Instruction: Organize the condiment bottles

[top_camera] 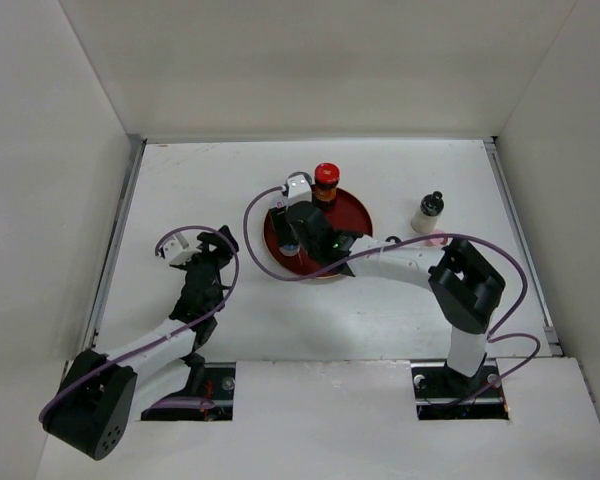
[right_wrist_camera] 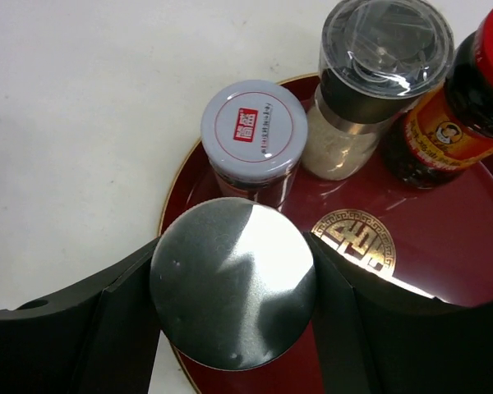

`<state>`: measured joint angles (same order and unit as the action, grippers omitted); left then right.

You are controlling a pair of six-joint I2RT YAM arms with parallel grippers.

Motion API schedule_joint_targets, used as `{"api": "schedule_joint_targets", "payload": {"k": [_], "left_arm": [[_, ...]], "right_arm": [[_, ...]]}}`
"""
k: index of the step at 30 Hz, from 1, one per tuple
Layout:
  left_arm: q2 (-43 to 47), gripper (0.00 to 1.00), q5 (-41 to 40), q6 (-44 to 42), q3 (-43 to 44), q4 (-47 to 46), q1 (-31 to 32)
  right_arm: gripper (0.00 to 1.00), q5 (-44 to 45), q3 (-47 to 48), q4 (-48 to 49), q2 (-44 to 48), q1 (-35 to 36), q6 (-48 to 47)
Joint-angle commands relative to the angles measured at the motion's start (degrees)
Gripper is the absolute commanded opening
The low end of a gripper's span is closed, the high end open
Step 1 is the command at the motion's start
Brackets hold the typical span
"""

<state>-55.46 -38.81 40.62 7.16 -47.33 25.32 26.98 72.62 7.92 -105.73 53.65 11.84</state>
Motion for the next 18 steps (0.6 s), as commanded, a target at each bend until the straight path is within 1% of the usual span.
{"api": "schedule_joint_targets", "payload": {"k": [1,2,3,6,8,9,14,15,16,17,18], "left_arm": [[0.6,0.69,-0.9,2.0,-0.3,-1.4,-0.4],[0.5,0.69,-0.7,2.0,-0.3,-1.4,-0.5],[0.4,0.69,-0.5,2.0,-0.3,-1.4,-0.5],[0.3,0.69,0.2,2.0,-0.2,-1.4,-0.6],[0.1,0.69,0.3,2.0,-0.1,-1.4,-0.6],[0.1,0.69,0.4,2.0,-0.1,-1.4,-0.6],[-0.5,0.69,0.9,2.0,0.2,-1.4,-0.6],[-0.5,0.69,1.3,2.0,0.2,-1.4,-0.6],[-0.5,0.69,1.7,2.0,0.3,-1.4,-0.6],[-0.5,0.7,1.9,2.0,0.3,-1.4,-0.6],[-0.6,0.7,2.0,2.0,0.4,-1.4,-0.5]], "right_arm": [[0.6,-0.1,4.2,5.3,0.5,0.4,1.0],[0.63,-0.2,4.3,5.2,0.3,0.4,1.0],[0.69,-0.2,4.3,5.2,0.0,0.4,1.0],[0.9,0.1,3.6,4.8,0.7,0.6,1.0],[0.99,0.0,2.9,4.6,2.4,0.7,0.8],[1.0,0.0,2.4,4.6,3.8,0.7,0.5],[1.0,0.6,-5.4,5.2,16.1,-0.2,0.7],[0.98,1.1,-7.7,5.2,19.0,-1.3,1.0],[0.93,2.0,-10.3,5.2,21.8,-2.4,1.4],[0.85,3.4,-13.3,5.1,24.6,-3.3,2.1],[0.66,5.2,-16.4,4.7,27.4,-4.6,3.1]]}}
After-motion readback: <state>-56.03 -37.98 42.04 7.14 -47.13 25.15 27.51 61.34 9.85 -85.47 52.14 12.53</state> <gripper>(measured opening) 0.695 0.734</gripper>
